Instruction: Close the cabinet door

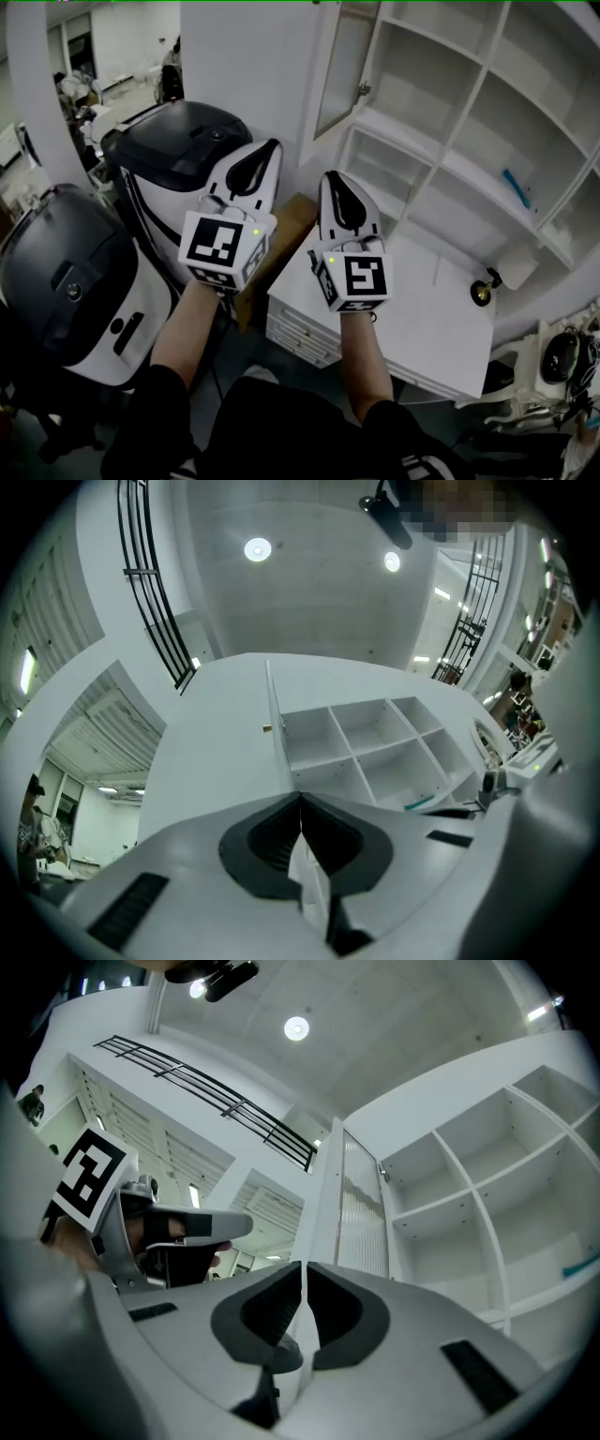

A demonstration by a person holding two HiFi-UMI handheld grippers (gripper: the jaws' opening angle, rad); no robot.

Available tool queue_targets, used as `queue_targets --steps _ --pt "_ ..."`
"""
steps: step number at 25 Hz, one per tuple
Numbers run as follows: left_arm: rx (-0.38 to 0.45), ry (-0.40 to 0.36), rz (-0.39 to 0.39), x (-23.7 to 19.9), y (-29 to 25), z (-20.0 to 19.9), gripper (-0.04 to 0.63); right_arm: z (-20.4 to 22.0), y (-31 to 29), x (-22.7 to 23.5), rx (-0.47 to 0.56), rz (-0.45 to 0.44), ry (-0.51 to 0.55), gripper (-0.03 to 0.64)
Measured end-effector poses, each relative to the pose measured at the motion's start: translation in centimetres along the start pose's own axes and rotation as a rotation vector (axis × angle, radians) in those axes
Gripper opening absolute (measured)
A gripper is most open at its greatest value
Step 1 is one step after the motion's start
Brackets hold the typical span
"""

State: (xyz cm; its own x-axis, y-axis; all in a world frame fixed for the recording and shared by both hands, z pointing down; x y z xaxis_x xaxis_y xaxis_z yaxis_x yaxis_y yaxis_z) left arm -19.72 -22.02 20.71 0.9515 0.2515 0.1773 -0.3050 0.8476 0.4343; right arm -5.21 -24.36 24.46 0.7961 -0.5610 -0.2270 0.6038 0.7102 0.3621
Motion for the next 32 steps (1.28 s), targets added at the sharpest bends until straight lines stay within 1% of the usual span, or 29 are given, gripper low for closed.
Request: queue_targets --steps 3,8,11,12,16,19,22,24,28,32 --pt "0.021 -0.021 0.002 -1.2 -1.4 -0.4 0.012 -0.5 -1.7 0.0 0.026 -0.003 0.019 0.018" --pt "0.058 -0.063 0.021 -3.0 -3.6 -1.4 0.012 -1.1 -4.2 0.2 0.042 0.001 0.041 0.022" --pt "0.080 -0.089 0.038 -4.2 -5.1 -1.9 0.012 -1.5 -5.7 0.4 0.055 0.002 0.049 0.076" --pt "0.080 -0.095 0.048 -4.5 -5.6 -2.0 0.012 -1.7 -6.2 0.5 0.059 0.004 0.054 0.083" --pt "0.103 -0.081 0.082 -5.8 -7.0 -2.7 0.012 -2.3 -7.9 0.7 0.075 0.024 0.081 0.093" --pt "0.125 -0.097 0.106 -6.8 -8.2 -3.3 0.012 -2.7 -9.0 0.6 0.078 0.044 0.107 0.105" --pt "0.120 -0.080 0.151 -7.4 -9.5 -3.9 0.014 -3.0 -10.1 0.6 0.056 0.071 0.122 0.122" --pt "0.122 -0.086 0.173 -7.7 -10.3 -4.3 0.014 -3.2 -10.7 0.7 0.032 0.088 0.116 0.127" --pt "0.124 -0.106 0.205 -8.7 -12.0 -4.6 0.014 -3.3 -11.9 0.7 0.083 0.117 0.157 0.130" --pt "0.155 -0.125 0.227 -9.3 -13.2 -5.4 0.014 -3.4 -12.8 0.8 0.094 0.155 0.159 0.137"
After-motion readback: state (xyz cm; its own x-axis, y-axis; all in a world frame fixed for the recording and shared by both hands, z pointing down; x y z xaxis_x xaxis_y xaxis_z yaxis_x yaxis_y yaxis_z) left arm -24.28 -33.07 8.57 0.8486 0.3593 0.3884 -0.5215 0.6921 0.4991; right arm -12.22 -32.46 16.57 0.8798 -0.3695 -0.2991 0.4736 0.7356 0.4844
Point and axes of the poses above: the fingertips, and each gripper's own axes: y backward along the fingers, x to its right, z out of its underside, the point moved 7 cm from there along y, backward along the fingers
